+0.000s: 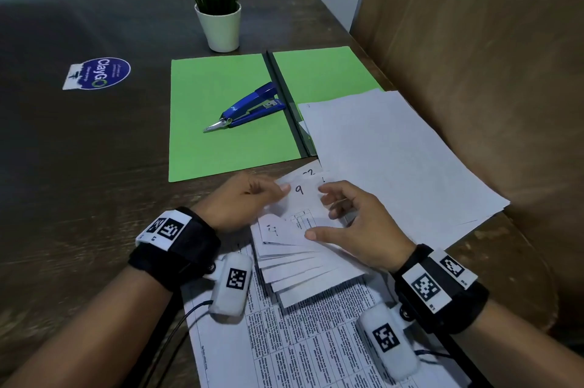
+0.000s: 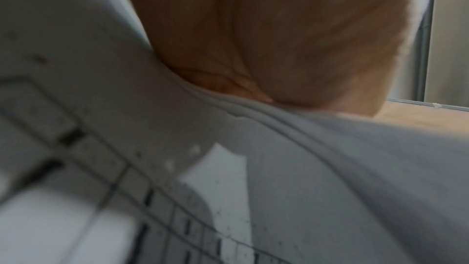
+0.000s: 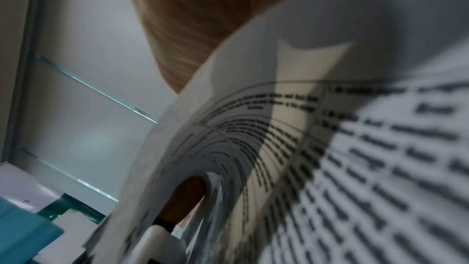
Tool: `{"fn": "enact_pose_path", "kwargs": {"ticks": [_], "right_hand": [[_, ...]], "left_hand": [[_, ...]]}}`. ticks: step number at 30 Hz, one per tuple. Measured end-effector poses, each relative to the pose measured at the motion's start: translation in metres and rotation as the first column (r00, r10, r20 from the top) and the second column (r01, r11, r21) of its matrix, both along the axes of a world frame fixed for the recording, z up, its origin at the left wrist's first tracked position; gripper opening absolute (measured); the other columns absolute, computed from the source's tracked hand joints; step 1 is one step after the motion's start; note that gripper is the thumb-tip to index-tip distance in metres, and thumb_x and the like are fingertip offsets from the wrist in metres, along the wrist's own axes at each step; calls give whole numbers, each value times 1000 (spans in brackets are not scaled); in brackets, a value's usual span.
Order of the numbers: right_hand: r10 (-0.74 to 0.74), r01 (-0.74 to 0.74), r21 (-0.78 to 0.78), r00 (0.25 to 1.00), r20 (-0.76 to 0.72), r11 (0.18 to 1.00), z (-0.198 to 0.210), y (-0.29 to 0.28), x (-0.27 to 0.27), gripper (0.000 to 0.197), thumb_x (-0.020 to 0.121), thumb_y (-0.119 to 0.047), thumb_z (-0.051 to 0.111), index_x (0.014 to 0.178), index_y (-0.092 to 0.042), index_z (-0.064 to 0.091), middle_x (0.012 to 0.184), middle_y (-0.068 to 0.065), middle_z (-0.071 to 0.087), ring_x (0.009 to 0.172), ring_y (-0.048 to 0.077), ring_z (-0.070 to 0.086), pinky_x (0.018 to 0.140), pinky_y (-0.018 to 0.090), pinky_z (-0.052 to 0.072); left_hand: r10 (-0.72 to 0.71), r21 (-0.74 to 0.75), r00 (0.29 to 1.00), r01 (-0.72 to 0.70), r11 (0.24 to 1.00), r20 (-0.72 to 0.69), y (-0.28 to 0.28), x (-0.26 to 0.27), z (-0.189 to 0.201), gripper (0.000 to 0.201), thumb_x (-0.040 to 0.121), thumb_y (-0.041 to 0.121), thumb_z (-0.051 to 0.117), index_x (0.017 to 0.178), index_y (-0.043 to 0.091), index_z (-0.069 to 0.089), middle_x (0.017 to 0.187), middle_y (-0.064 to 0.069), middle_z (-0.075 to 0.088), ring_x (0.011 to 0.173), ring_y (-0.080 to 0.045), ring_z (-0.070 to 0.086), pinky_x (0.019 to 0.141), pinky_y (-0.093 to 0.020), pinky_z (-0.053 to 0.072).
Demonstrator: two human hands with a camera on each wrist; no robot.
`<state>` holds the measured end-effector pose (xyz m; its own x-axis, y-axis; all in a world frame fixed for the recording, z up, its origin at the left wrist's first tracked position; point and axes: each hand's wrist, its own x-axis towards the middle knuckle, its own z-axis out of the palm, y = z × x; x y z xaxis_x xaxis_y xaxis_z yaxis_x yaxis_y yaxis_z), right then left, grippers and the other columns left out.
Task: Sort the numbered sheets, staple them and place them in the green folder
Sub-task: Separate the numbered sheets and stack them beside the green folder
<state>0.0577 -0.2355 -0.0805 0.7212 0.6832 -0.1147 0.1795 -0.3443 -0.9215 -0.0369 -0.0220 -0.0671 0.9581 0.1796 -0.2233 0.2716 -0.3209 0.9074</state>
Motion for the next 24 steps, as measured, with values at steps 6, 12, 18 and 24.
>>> {"fn": "enact_pose_path", "kwargs": {"ticks": [6,12,18,24], "right_hand": [[19,-17,-42,999,42,999,-2,0,2,56,65,-28,92,116,-24,68,104,-4,69,87,8,60,76,15,48],[-28,27,17,998,55,999,-1,2,2,6,85,-9,77,80,-11,77,67,-11,71,57,-2,58,62,16,45],[-103,79,99,956,276,992,33,-6,6,15,93,-11,67,79,-15,68,73,-7,64,53,-1,53,50,9,35],[-45,53,-18,954,296,998,43,-20,16,23,87,-20,76,67,-13,67,64,-4,62,49,0,50,54,9,34]], "left_hand": [[38,61,999,-38,997,10,4,-2,-6,7,87,21,78,94,20,76,92,9,78,74,-2,69,69,-26,52],[24,101,1000,-23,995,-9,8,2,-6,5,80,21,84,80,17,80,85,7,77,77,-11,71,76,-31,57],[4,144,993,14,989,-121,12,-1,3,14,79,27,85,91,20,82,84,8,79,80,-16,76,84,-45,61],[-21,150,992,41,988,-128,9,-3,9,20,76,33,87,91,20,81,82,12,79,78,-9,75,84,-37,61]]}}
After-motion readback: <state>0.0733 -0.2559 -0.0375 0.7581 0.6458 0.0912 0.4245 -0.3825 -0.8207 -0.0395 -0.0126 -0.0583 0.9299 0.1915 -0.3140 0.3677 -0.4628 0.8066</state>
